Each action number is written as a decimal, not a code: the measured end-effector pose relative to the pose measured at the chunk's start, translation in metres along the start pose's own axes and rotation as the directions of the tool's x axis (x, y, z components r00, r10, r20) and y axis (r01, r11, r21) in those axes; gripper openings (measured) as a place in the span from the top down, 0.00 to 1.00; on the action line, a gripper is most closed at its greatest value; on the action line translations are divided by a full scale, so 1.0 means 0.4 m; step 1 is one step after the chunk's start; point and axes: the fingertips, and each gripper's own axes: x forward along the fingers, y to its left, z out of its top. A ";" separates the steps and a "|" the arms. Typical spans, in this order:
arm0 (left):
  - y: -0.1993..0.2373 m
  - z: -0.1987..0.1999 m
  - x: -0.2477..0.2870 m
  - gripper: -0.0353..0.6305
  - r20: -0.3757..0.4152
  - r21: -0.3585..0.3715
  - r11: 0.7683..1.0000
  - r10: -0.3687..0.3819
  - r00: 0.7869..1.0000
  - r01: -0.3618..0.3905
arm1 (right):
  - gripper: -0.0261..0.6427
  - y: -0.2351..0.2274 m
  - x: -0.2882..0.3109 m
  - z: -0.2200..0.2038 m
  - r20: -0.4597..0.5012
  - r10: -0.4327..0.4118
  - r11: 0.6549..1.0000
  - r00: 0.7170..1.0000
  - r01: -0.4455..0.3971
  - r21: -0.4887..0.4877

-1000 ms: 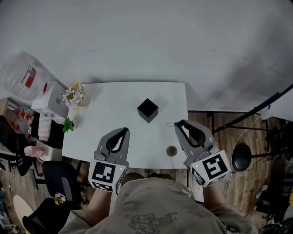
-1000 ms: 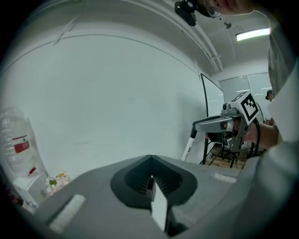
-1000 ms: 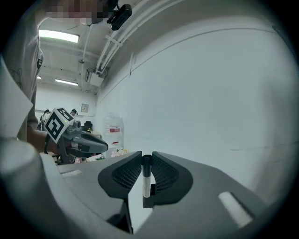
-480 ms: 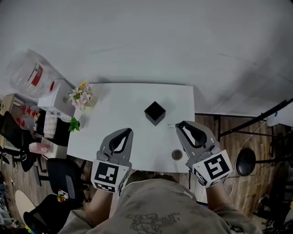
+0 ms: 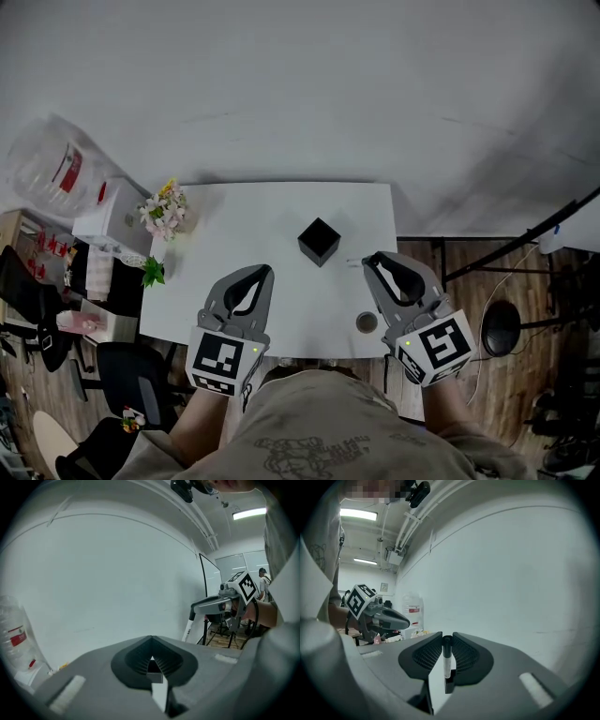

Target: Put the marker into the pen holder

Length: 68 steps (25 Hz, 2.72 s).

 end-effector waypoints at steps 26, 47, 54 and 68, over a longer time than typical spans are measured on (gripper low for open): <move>0.085 -0.042 0.036 0.95 0.015 -0.012 0.992 -0.126 0.992 0.126 | 0.82 0.029 0.075 -0.024 -0.064 -0.135 0.990 0.989 0.137 0.020; 0.167 -0.076 0.174 0.95 -0.011 -0.027 0.997 -0.079 0.997 0.079 | 0.82 -0.076 0.306 -0.065 -0.101 -0.106 0.994 0.989 0.107 0.010; 0.186 -0.126 0.229 0.95 -0.053 -0.058 0.996 -0.076 0.996 0.073 | 0.82 -0.061 0.409 -0.172 -0.183 -0.041 0.995 0.982 0.056 0.077; 0.207 -0.294 0.285 0.95 -0.189 -0.117 0.991 -0.090 0.978 0.069 | 0.82 -0.124 0.535 -0.456 -0.367 -0.041 0.969 0.929 0.127 0.212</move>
